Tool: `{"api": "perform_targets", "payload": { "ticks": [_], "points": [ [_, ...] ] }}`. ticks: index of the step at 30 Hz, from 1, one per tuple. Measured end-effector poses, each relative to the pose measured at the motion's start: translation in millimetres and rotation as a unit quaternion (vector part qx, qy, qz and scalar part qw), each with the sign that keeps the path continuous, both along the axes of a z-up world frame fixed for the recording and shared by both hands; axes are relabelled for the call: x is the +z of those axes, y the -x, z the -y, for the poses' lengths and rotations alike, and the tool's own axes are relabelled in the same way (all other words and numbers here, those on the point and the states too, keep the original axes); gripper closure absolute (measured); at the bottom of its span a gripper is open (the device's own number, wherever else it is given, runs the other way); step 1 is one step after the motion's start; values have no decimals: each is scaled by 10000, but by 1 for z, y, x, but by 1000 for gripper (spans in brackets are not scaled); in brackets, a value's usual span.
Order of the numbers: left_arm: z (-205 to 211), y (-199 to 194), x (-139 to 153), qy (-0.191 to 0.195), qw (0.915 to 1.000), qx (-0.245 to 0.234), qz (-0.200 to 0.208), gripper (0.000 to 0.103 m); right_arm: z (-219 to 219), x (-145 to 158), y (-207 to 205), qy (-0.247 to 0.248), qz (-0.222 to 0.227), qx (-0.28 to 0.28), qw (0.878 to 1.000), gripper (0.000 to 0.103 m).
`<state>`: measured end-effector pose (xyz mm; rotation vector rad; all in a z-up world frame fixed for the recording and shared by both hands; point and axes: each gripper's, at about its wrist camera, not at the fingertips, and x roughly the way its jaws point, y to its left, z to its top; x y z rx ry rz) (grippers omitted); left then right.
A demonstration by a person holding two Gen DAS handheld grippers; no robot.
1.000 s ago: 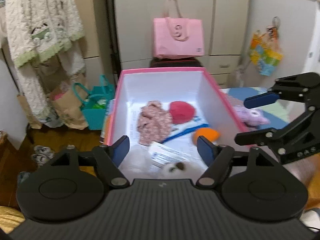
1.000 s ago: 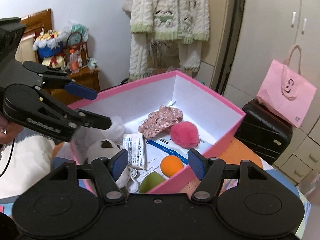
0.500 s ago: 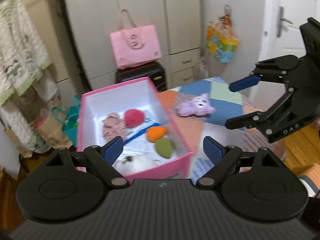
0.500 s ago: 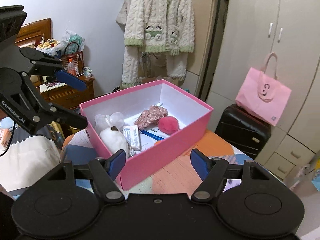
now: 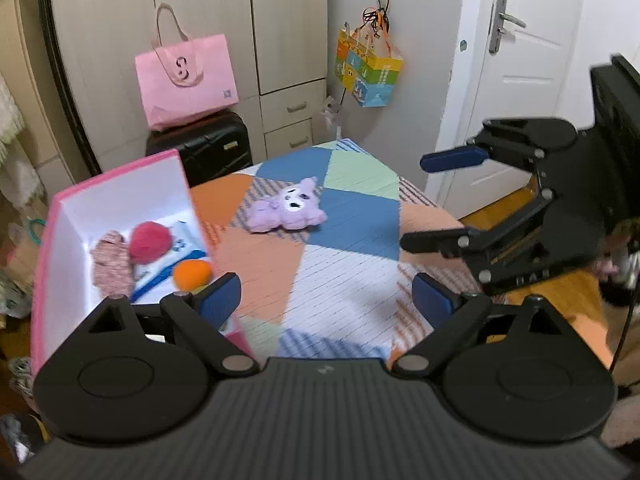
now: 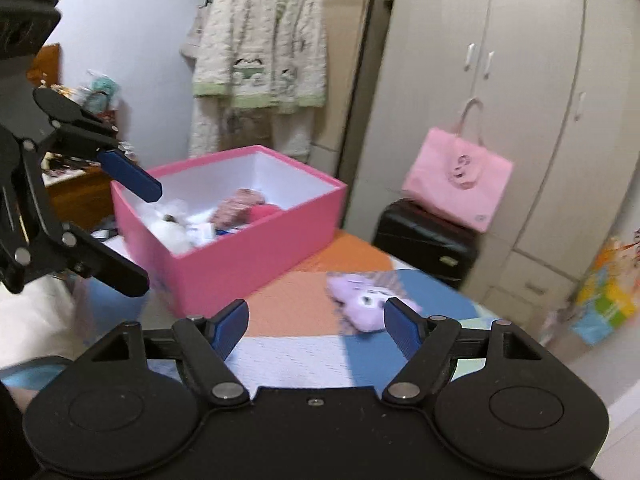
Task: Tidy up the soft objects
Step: 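Withdraw both grippers and move them toward the purple bunny plush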
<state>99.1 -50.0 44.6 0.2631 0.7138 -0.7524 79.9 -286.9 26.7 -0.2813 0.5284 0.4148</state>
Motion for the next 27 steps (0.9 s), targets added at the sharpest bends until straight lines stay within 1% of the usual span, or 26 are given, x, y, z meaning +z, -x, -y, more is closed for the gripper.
{"api": "perform_targets", "payload": {
  "ticks": [2, 4, 6, 10, 15, 19, 22, 24, 26, 27],
  "points": [
    [8, -7, -6, 92, 9999, 43, -30, 10, 6, -5, -3, -58, -22, -38, 10000, 24],
    [14, -13, -11, 175, 9997, 141, 29, 9, 12, -10, -8, -96, -57, 19, 9999, 24],
    [21, -19, -15, 230, 9995, 209, 66, 5, 17, -16, -12, -137, -105, 49, 9998, 20],
    [31, -29, -22, 506, 9981, 319, 132, 5, 27, -28, -24, -189, 20, -15, 9998, 19],
    [46, -42, -33, 756, 9961, 440, 148, 5, 38, -41, -48, -565, -6, 156, 9983, 16],
    [58, -61, -42, 1000, 9933, 580, 34, 5, 42, -54, -67, -664, 74, 344, 9972, 15],
    [68, -75, -56, 1100, 9905, 818, 54, 6, 45, -64, -87, -716, 80, 388, 9966, 15],
    [76, -86, -66, 1209, 9894, 798, -50, 7, 44, -71, -100, -619, 57, 439, 9971, 15],
    [84, -102, -77, 1263, 9873, 867, -421, 8, 44, -80, -117, -587, -56, 486, 9971, 15],
    [86, -108, -80, 1333, 9853, 957, -480, 8, 45, -83, -123, -635, -118, 488, 9967, 15]
  ]
}}
